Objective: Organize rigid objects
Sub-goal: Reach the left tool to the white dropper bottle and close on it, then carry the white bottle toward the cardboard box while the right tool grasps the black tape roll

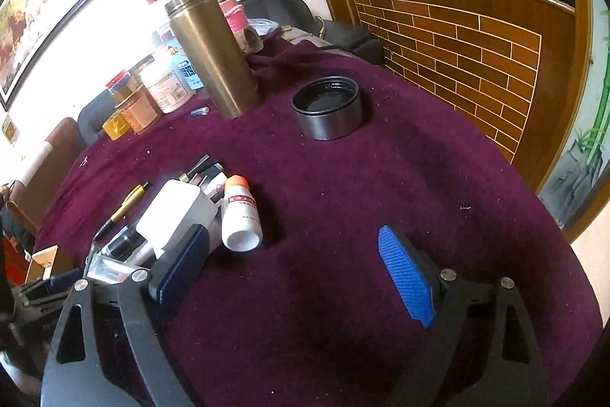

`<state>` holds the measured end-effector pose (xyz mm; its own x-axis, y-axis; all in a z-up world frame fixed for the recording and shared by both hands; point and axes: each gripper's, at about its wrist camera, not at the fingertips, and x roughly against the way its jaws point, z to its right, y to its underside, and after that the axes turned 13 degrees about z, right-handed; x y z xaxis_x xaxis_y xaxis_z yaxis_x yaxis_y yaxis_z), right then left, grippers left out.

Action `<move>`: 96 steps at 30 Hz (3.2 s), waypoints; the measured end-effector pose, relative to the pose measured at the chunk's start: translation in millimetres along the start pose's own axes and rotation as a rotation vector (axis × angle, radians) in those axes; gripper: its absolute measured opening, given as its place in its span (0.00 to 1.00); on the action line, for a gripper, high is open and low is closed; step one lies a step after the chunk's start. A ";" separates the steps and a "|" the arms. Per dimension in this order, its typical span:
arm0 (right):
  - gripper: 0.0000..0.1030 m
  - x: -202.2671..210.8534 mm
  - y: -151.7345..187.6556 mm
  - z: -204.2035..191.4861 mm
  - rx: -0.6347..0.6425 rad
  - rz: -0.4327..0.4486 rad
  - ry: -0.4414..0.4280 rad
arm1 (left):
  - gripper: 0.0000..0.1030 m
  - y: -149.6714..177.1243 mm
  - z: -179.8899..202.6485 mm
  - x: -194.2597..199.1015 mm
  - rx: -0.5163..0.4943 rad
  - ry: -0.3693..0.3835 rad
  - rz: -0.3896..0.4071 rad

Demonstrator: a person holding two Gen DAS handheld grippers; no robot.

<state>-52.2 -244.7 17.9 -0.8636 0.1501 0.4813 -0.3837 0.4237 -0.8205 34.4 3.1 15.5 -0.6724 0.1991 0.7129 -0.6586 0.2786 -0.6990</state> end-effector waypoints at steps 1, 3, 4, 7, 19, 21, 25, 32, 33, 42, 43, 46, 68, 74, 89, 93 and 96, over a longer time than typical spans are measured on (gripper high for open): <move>0.88 -0.6 0.3 -0.2 0.000 -0.004 0.000 | 0.22 3.1 0.4 3.0 0.019 0.057 -0.009; 0.88 -1.5 0.4 -0.5 0.001 -0.008 -0.003 | 0.17 12.3 -1.8 13.0 0.090 0.148 -0.049; 0.88 -2.2 0.6 -0.9 0.001 -0.011 -0.006 | 0.17 14.7 -1.3 18.0 0.092 0.154 -0.047; 0.88 -3.1 0.8 0.0 -0.005 -0.016 -0.009 | 0.18 25.9 1.7 42.3 0.072 0.180 -0.009; 0.88 -4.7 1.4 1.4 -0.015 -0.025 -0.015 | 0.23 22.7 3.8 28.6 0.072 0.174 -0.008; 0.88 -5.5 1.6 1.7 -0.017 -0.030 -0.020 | 0.18 24.8 -3.6 40.9 0.088 0.179 0.003; 0.88 -6.5 2.0 2.8 -0.024 -0.039 -0.029 | 0.18 25.2 -22.0 60.3 0.119 0.170 0.041; 0.89 -7.3 2.0 3.1 -0.031 -0.044 -0.034 | 0.25 26.6 -43.4 46.9 0.176 0.080 -0.001; 0.89 -7.5 2.0 2.8 -0.030 -0.045 -0.034 | 0.33 27.7 -44.9 40.4 0.193 0.056 -0.019; 0.89 -8.6 2.5 2.8 -0.035 -0.048 -0.036 | 0.48 23.8 -34.3 3.7 0.245 -0.029 -0.026; 0.89 -8.9 2.5 2.8 -0.036 -0.049 -0.036 | 0.48 22.6 -33.2 2.3 0.248 -0.034 -0.026; 0.89 -9.0 2.7 3.4 -0.038 -0.050 -0.036 | 0.49 19.1 -35.7 -0.2 0.284 -0.033 -0.036; 0.89 -10.4 3.1 8.6 -0.053 -0.062 -0.027 | 0.49 23.3 -44.2 32.7 0.399 0.089 0.021; 0.89 -12.8 1.8 12.0 -0.076 -0.079 -0.028 | 0.49 43.4 -72.1 106.7 0.454 0.143 0.150; 0.70 53.7 61.0 -170.4 0.546 -0.246 -0.452 | 0.49 111.3 -143.7 183.9 0.475 0.043 0.309; 0.52 39.4 95.5 -202.2 0.790 -0.278 -0.374 | 0.49 125.1 -163.5 190.3 0.515 0.036 0.319; 0.30 20.9 101.3 -204.3 0.789 -0.323 -0.350 | 0.49 131.2 -172.5 191.2 0.529 0.029 0.323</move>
<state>-42.4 -16.1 7.8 -0.6763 -0.2030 0.7081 -0.6238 -0.3534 -0.6971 -122.4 239.8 69.9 -0.8615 0.2227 0.4564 -0.5061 -0.3019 -0.8080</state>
